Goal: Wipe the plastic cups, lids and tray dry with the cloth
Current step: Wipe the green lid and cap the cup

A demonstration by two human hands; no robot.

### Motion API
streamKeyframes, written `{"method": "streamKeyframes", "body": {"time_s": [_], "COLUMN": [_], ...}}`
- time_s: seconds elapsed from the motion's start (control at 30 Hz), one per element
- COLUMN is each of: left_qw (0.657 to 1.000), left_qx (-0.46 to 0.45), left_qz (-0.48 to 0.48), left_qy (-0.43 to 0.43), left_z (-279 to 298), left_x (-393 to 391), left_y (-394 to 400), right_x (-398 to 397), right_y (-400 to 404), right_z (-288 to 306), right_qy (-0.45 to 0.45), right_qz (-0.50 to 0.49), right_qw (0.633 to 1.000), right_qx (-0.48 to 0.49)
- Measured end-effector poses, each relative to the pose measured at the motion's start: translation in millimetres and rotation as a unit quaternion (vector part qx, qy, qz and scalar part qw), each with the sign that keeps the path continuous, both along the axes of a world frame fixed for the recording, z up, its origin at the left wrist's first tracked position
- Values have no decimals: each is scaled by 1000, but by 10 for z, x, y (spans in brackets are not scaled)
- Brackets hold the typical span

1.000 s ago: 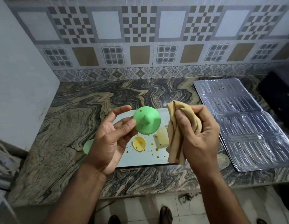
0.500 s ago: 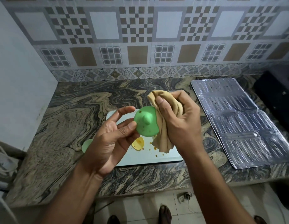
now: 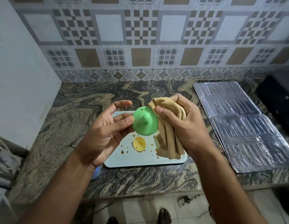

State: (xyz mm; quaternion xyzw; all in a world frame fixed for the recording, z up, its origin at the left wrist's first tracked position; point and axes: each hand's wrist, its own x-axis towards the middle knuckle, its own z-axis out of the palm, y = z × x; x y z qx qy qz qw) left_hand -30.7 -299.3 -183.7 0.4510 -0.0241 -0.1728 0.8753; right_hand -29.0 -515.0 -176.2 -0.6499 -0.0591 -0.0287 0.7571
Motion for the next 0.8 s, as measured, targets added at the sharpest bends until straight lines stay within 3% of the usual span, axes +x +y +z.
{"method": "streamKeyframes", "body": {"time_s": [0.13, 0.23, 0.43, 0.8], "left_qw": [999, 999, 985, 987], "left_qx": [-49, 34, 149, 4], "left_qz": [-3, 9, 87, 161], "left_qy": [-14, -25, -22, 19], "left_z": [13, -57, -156, -146], "left_x": [-58, -213, -368, -414], "left_y": [-207, -486, -708, -876], "right_x": [-61, -114, -144, -274], "right_y": [194, 349, 335, 340], "right_z": [-87, -118, -123, -159], "right_qy": [11, 7, -8, -8], "right_qz": [-102, -165, -220, -211], "right_qw": [986, 959, 946, 945], "right_qx": [134, 229, 238, 250]}}
